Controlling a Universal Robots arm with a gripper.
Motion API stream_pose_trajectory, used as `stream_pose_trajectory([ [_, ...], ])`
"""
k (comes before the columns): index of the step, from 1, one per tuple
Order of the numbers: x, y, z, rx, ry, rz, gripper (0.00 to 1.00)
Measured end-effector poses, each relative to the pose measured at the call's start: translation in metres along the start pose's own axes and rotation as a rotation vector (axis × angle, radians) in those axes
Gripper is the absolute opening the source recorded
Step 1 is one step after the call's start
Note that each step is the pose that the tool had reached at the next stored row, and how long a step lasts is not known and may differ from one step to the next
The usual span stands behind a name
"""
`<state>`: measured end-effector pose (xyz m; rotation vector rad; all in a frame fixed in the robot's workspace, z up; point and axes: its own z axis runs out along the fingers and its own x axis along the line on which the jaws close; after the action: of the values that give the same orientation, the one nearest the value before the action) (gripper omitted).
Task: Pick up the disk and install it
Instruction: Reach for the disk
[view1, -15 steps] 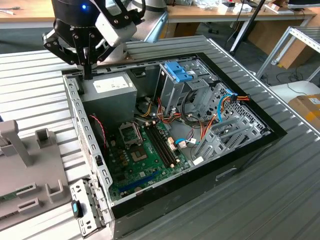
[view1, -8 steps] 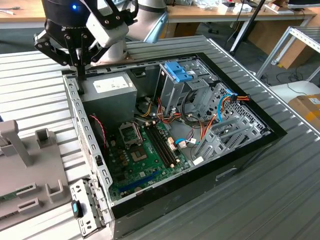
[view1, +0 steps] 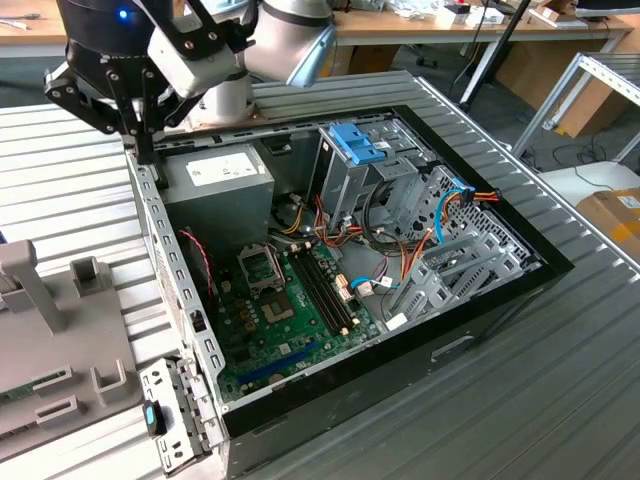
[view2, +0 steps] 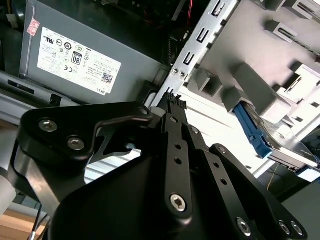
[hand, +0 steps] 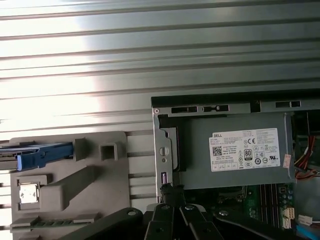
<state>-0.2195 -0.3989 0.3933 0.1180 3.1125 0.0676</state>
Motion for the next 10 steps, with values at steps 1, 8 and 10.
stream_pose_trajectory([
  [1,0.0021,-0.0002,0.0,-0.0001,0.0,0.0,0.11],
  [8,0.0155,-0.0012,-0.0004,0.0,0.0,0.0,0.11],
  [10,0.0178,-0.0014,-0.0005,0.0,0.0,0.0,0.11],
])
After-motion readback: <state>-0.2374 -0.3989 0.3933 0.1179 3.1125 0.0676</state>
